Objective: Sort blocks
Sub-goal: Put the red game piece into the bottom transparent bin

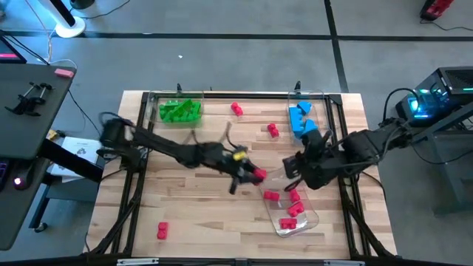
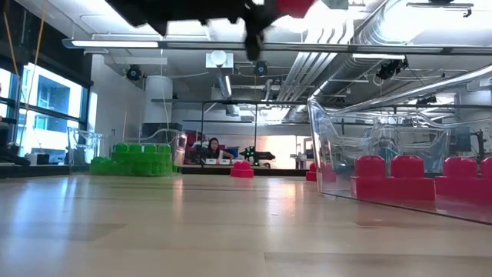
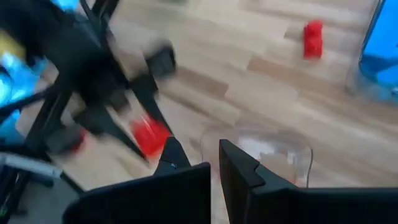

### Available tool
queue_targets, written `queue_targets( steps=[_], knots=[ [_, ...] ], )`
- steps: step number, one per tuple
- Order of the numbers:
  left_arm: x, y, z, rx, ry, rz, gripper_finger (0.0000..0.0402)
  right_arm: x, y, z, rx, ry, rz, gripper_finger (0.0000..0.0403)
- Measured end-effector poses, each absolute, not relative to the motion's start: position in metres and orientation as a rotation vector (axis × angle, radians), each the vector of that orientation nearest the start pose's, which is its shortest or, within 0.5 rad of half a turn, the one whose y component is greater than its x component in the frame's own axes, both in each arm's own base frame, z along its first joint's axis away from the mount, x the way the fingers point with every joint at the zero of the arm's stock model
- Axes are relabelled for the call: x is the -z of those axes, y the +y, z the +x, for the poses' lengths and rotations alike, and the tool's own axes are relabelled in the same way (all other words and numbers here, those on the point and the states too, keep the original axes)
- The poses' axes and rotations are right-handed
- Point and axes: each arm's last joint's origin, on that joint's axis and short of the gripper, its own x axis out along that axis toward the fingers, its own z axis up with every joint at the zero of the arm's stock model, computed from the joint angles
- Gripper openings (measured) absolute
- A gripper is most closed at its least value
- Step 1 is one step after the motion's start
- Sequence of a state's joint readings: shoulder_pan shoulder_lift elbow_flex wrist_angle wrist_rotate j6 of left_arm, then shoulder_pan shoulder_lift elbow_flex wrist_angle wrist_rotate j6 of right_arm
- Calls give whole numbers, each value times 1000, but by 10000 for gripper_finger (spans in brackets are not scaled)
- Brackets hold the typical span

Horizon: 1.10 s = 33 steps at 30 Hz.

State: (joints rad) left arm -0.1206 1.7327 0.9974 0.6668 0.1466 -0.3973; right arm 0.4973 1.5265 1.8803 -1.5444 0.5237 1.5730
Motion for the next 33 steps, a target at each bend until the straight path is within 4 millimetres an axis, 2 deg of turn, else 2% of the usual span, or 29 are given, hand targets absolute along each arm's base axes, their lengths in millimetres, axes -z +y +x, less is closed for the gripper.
queue_targets(
  steps=[4, 8, 11, 13, 16, 20, 22, 24, 27, 30, 33],
  knots=[
    [-204, -68, 413, 266, 194, -430, 111, -421, 107, 230, 784, 711, 836, 0],
    [-188, -77, 443, 278, 252, -516, 138, -419, 109, 235, 784, 720, 835, 0],
    [-192, -74, 455, 325, 323, -564, 177, -418, 110, 238, 776, 710, 845, 0],
    [-204, -67, 462, 361, 326, -564, 206, -418, 112, 238, 769, 707, 842, 0],
    [-234, -48, 462, 379, 309, -520, 243, -418, 113, 237, 765, 709, 831, 0],
    [-267, -20, 448, 322, 354, -505, 264, -419, 111, 237, 765, 688, 786, 0],
    [-280, -12, 433, 332, 429, -487, 265, -420, 111, 237, 765, 671, 768, 0],
    [-297, -11, 412, 337, 506, -440, 265, -420, 110, 237, 769, 656, 742, 0],
    [-314, -21, 374, 264, 674, -322, 266, -420, 109, 236, 762, 662, 693, 0],
    [-312, -36, 332, 51, 868, -205, 266, -420, 107, 237, 759, 673, 658, 0],
    [-298, -52, 288, -158, 979, -257, 266, -420, 105, 238, 765, 676, 644, 0]
  ],
)
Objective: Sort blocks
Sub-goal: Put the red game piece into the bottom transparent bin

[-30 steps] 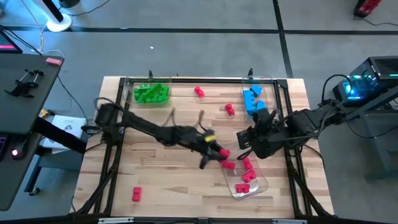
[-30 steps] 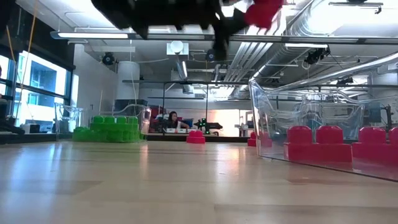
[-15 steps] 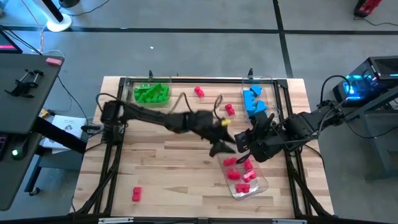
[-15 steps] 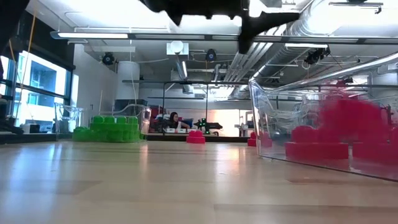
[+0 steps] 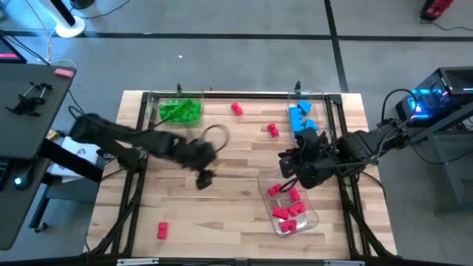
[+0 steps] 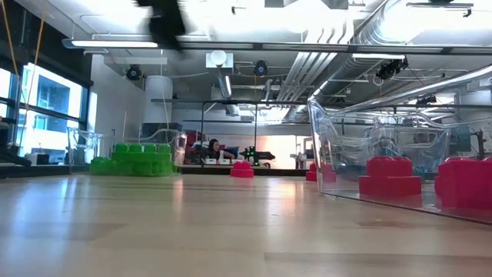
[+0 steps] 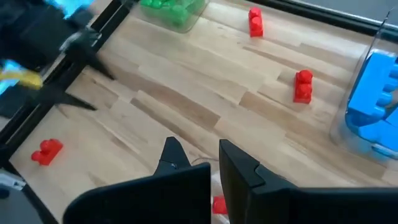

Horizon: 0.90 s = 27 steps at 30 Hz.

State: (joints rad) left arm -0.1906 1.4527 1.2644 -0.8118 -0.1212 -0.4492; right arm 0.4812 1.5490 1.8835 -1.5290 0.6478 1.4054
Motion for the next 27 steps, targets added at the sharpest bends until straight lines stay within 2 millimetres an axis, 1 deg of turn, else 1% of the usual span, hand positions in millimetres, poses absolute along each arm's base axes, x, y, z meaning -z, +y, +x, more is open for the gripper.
queue_targets(
  steps=[2, 7, 10, 14, 17, 20, 24, 26, 27],
  knots=[
    [-286, -65, 260, -254, 993, -389, 266, -420, 103, 239, 774, 667, 638, 0],
    [-243, -106, 193, -468, 1057, -786, 266, -421, 98, 241, 782, 660, 584, 0],
    [-225, -132, 163, -550, 1115, -937, 266, -421, 96, 241, 782, 666, 567, 0],
    [-215, -163, 137, -655, 1263, -1006, 266, -421, 93, 243, 783, 672, 548, 0],
    [-209, -182, 125, -787, 1385, -985, 266, -421, 91, 243, 791, 670, 550, 0],
    [-201, -201, 120, -872, 1403, -994, 266, -421, 89, 244, 796, 672, 544, 0],
    [-189, -221, 127, -900, 1383, -1052, 266, -421, 84, 246, 807, 674, 537, 0],
    [-185, -224, 129, -908, 1390, -1039, 266, -421, 82, 246, 817, 673, 541, 0],
    [-184, -226, 131, -906, 1373, -1062, 266, -421, 81, 247, 820, 674, 543, 0]
  ],
)
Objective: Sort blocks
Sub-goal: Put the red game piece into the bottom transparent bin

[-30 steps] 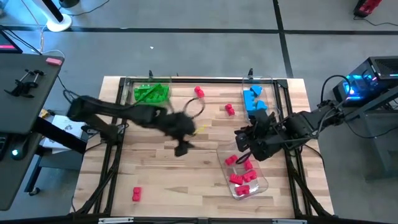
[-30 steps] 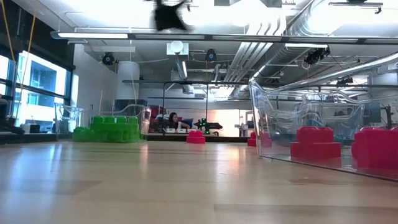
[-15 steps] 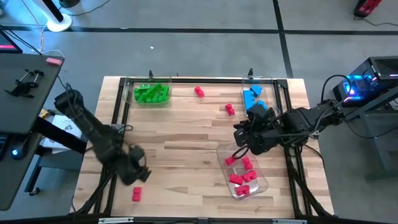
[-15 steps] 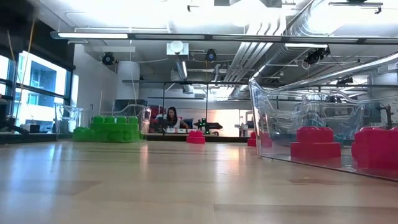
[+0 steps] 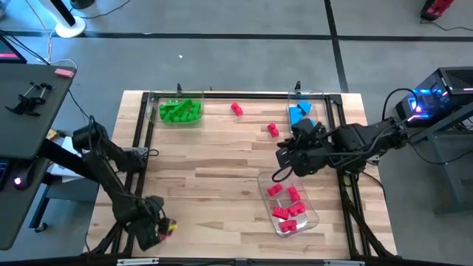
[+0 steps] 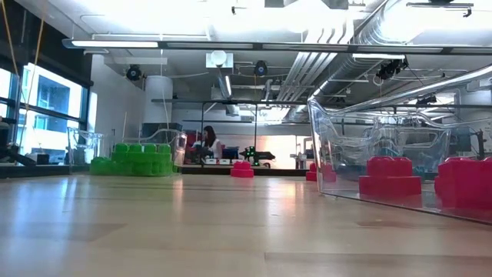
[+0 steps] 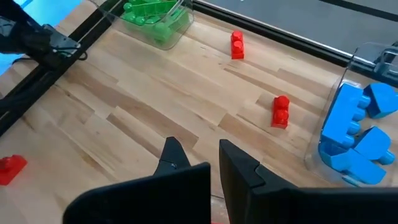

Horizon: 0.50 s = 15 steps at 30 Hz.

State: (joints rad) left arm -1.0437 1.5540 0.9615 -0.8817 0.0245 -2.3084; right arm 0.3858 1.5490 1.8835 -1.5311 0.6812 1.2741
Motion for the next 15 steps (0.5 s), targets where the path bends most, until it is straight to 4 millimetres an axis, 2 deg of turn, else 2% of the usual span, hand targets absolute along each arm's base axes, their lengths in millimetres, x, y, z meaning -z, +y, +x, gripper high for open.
queue_targets(
  steps=[2, 8, 15],
  knots=[
    [-186, -234, 136, -884, 1364, -1126, 266, -420, 78, 247, 823, 684, 533, 0],
    [-194, -240, 144, -853, 1326, -1178, 266, -419, 74, 249, 784, 761, 507, 0],
    [-167, -248, 154, -919, 1357, -1150, 266, -419, 73, 249, 772, 783, 499, 0]
  ],
)
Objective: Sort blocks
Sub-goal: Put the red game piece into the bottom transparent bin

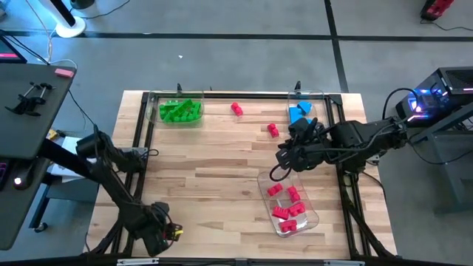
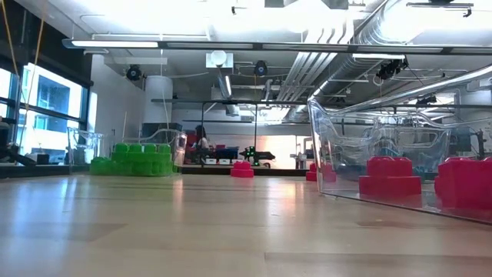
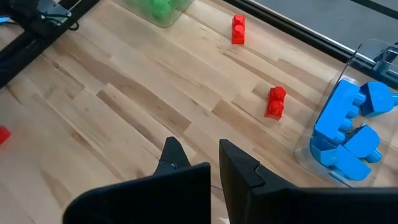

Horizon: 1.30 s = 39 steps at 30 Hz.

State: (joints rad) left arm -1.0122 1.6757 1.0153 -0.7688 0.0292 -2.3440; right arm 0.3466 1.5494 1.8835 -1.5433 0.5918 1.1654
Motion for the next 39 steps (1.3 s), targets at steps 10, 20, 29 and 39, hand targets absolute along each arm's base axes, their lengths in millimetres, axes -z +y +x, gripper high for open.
queue_targets(
  steps=[10, 20, 29, 39],
  knots=[
    [-140, -250, 165, -992, 1352, -1100, 266, -418, 73, 248, 749, 813, 491, 0],
    [-161, -229, 188, -772, 1214, -975, 96, -417, 73, 246, 747, 844, 493, 0],
    [-217, -145, 240, -607, 834, -639, 84, -419, 80, 251, 667, 846, 571, 0],
    [-266, -52, 327, -133, 425, -503, 93, -418, 122, 246, 595, 774, 695, 0]
  ],
)
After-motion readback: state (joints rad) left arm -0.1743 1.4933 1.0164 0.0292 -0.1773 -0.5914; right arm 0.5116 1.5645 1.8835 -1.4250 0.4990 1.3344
